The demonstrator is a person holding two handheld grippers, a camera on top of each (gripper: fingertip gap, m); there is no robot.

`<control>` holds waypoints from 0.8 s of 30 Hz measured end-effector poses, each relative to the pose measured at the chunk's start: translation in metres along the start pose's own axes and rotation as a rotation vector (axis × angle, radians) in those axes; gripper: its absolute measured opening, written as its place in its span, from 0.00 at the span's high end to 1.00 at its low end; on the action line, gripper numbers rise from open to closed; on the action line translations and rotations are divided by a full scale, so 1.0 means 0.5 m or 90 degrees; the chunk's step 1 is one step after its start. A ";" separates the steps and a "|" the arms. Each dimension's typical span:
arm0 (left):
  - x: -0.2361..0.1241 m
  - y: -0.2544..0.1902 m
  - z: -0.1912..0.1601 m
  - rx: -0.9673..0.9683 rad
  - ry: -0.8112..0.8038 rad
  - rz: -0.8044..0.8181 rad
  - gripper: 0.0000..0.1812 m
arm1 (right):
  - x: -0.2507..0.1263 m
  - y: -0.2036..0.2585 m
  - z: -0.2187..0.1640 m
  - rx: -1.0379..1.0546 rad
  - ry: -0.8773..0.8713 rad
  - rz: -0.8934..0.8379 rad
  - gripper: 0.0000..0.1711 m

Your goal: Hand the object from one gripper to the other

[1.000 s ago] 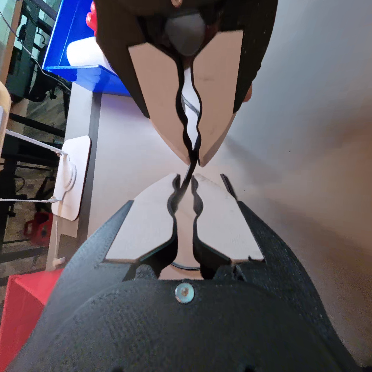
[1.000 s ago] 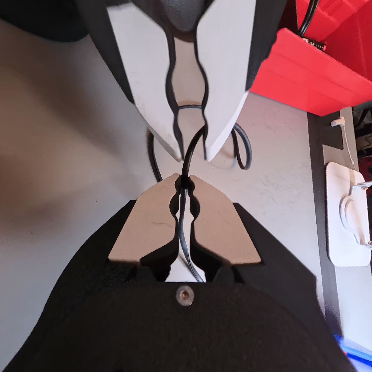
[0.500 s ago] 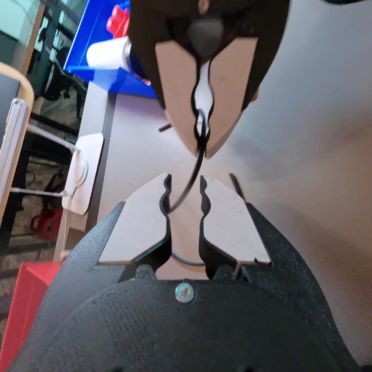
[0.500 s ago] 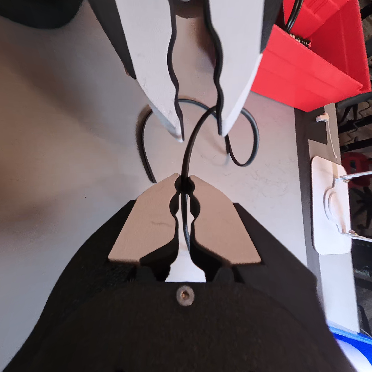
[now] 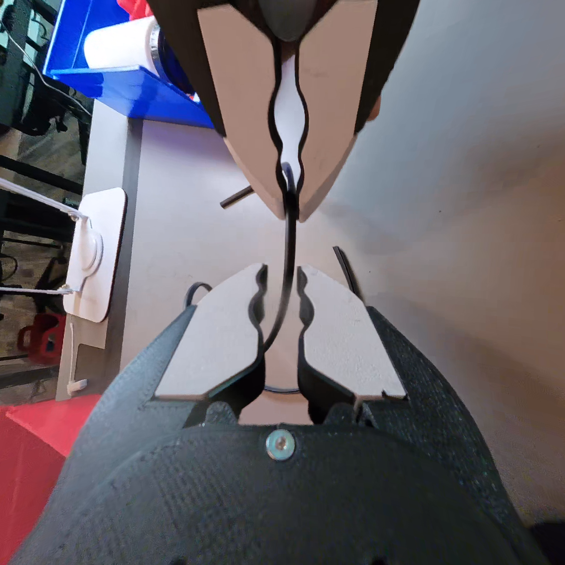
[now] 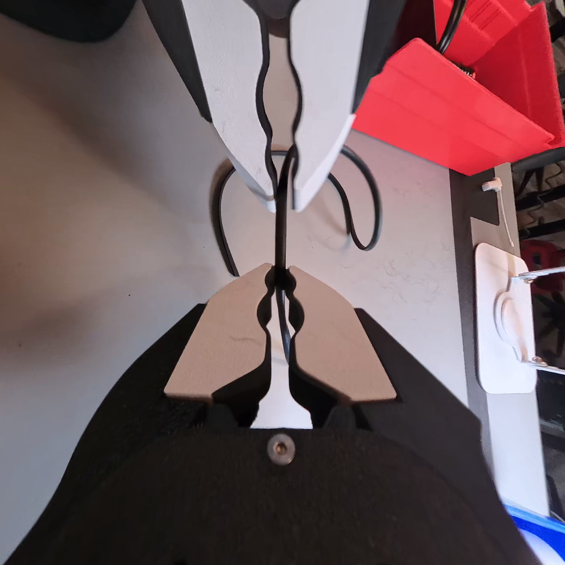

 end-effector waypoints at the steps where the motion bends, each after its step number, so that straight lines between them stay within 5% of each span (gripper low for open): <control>1: 0.003 -0.002 0.007 0.004 -0.005 0.001 0.88 | 0.003 0.004 0.000 -0.008 0.008 0.003 0.97; 5: 0.017 -0.011 0.035 0.035 -0.026 0.000 0.97 | 0.012 0.011 0.020 -0.030 -0.001 -0.004 0.97; 14: -0.009 -0.005 0.007 -0.005 -0.025 -0.022 0.96 | -0.006 0.000 0.004 -0.007 -0.005 0.001 0.98; 17: 0.003 -0.013 0.024 0.010 -0.028 -0.017 0.89 | 0.004 0.011 0.014 -0.028 0.001 0.006 0.98; 19: 0.011 -0.020 0.031 0.026 -0.026 -0.018 0.97 | 0.008 0.015 0.022 -0.038 -0.001 0.004 0.98; 24: -0.004 -0.016 0.035 0.007 -0.057 -0.029 0.97 | -0.009 0.007 0.027 -0.024 -0.019 -0.001 0.94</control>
Point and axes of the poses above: each gripper's, where its closed fingertips meet, x out along the fingers, z out of its top, y = z × x across the jaws, the point moved 1 cm from there along -x, back along the fingers, and after that the axes turned 11 degrees about -y, right-handed, at the moved point
